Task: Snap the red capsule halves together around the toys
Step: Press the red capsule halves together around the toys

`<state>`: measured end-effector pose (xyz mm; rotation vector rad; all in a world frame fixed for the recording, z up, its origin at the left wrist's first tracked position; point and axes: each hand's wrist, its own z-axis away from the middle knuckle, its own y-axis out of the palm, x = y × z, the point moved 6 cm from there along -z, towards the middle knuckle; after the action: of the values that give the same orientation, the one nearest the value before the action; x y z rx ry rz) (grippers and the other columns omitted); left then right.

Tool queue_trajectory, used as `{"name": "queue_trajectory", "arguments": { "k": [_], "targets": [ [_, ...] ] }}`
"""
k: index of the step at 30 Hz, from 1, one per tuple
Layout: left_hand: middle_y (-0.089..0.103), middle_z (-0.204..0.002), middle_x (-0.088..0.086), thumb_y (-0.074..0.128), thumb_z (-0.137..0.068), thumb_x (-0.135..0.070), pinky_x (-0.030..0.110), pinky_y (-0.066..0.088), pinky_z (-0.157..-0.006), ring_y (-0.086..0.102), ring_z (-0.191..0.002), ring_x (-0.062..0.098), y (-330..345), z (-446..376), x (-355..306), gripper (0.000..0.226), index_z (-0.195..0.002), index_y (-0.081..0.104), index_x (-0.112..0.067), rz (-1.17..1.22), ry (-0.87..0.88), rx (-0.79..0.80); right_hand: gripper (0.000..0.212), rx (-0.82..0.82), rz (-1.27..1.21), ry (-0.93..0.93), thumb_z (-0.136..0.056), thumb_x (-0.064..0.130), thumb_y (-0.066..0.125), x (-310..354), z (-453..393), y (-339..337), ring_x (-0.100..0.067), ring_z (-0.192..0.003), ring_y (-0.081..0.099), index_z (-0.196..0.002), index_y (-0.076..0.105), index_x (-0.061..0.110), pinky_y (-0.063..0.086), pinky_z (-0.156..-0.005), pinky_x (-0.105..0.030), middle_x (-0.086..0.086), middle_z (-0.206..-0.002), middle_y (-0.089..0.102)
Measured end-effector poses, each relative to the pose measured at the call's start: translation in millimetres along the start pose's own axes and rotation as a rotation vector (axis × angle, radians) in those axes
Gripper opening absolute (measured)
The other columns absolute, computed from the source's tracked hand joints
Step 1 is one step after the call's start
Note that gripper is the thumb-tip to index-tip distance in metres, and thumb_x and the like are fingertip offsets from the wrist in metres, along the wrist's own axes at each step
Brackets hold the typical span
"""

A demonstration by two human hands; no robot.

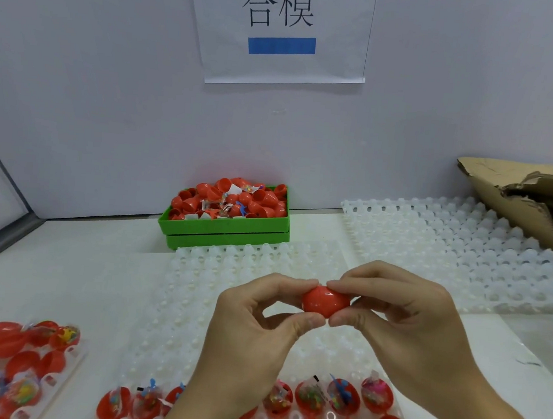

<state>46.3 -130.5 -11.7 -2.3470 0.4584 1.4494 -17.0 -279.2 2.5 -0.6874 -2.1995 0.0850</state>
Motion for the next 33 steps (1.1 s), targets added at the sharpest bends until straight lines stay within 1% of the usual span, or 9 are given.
{"name": "queue_trajectory", "arguments": {
  "k": [5,7,11,17,21,23,26,30,33],
  "targets": [
    [0.074,-0.083,-0.009,0.08,-0.074,0.004,0.017,0.058,-0.073,0.071,-0.083,0.009,0.2,3.1,5.4,0.042,-0.092,0.074,-0.033,-0.13,0.03,-0.064,0.035,-0.032,0.01,0.035,-0.063,-0.005,0.084,-5.0,3.6,3.8,-0.01,-0.07,0.068,-0.087,0.079,0.02,0.053,-0.062,-0.014,0.008,-0.075,0.068],
    [0.073,-0.082,-0.012,0.073,-0.074,0.0,0.015,0.057,-0.071,0.071,-0.081,0.008,0.6,4.0,5.6,0.037,-0.091,0.072,-0.033,-0.175,0.052,-0.099,0.029,-0.042,-0.002,0.037,-0.062,0.001,0.084,-5.3,5.6,6.1,-0.009,-0.069,0.068,-0.085,0.079,0.018,0.053,-0.062,-0.014,0.007,-0.074,0.068],
    [0.073,-0.081,-0.011,0.068,-0.07,-0.003,0.016,0.057,-0.07,0.071,-0.078,0.007,-0.1,4.0,6.1,0.033,-0.086,0.073,-0.031,-0.155,0.048,-0.103,0.036,-0.037,-0.049,0.125,-0.061,-0.011,0.084,-10.6,7.4,11.3,-0.013,-0.067,0.069,-0.081,0.081,0.019,0.054,-0.062,-0.017,0.001,-0.074,0.069],
    [0.075,-0.083,-0.007,0.071,-0.074,0.019,0.015,0.055,-0.071,0.071,-0.084,0.009,-1.9,1.8,0.6,0.043,-0.085,0.076,-0.023,-0.074,0.058,-0.077,0.024,0.07,-0.431,0.352,-0.062,0.017,0.079,-18.0,3.0,8.0,-0.016,-0.076,0.071,-0.085,0.082,0.019,0.054,-0.068,-0.018,-0.009,-0.081,0.074],
    [0.076,-0.094,-0.005,0.076,-0.074,0.003,0.019,0.056,-0.08,0.071,-0.096,0.012,-0.5,1.4,-5.3,0.037,-0.092,0.079,-0.029,0.03,0.068,-0.053,0.059,0.211,-0.726,0.558,-0.058,0.041,0.092,-27.6,11.4,22.8,-0.031,-0.094,0.072,-0.106,0.075,0.012,0.058,-0.076,-0.029,-0.022,-0.105,0.071],
    [0.073,-0.109,-0.01,0.077,-0.074,-0.012,0.029,0.054,-0.09,0.064,-0.113,0.01,1.5,1.3,-3.8,0.03,-0.093,0.08,-0.036,-0.001,0.042,-0.029,0.066,0.29,-0.873,0.609,-0.062,0.04,0.091,-25.8,14.6,28.4,-0.034,-0.103,0.07,-0.114,0.072,0.004,0.057,-0.081,-0.03,-0.024,-0.113,0.07],
    [0.063,-0.127,-0.022,0.077,-0.081,-0.011,0.032,0.048,-0.101,0.052,-0.126,-0.001,6.2,3.0,4.7,0.036,-0.099,0.077,-0.043,-0.038,-0.073,0.028,0.059,0.287,-0.903,0.592,-0.066,0.034,0.089,-24.8,13.2,29.0,-0.034,-0.108,0.068,-0.111,0.073,0.0,0.056,-0.089,-0.031,-0.025,-0.111,0.071],
    [0.076,-0.104,-0.007,0.086,-0.072,-0.037,0.026,0.056,-0.088,0.07,-0.104,0.009,17.4,7.9,9.9,0.035,-0.106,0.075,-0.038,0.194,-0.177,0.024,0.044,0.211,-0.74,0.545,-0.071,0.023,0.083,-27.5,13.0,28.2,-0.034,-0.109,0.069,-0.109,0.074,0.004,0.053,-0.097,-0.034,-0.022,-0.109,0.073],
    [0.078,-0.095,-0.007,0.076,-0.062,-0.028,0.021,0.057,-0.082,0.072,-0.097,0.009,17.4,9.4,12.9,0.03,-0.089,0.078,-0.042,0.219,-0.176,-0.084,0.032,0.173,-0.628,0.501,-0.076,0.009,0.075,-27.3,14.3,27.5,-0.03,-0.106,0.071,-0.108,0.076,0.008,0.054,-0.095,-0.031,-0.016,-0.106,0.075]
  ]
}}
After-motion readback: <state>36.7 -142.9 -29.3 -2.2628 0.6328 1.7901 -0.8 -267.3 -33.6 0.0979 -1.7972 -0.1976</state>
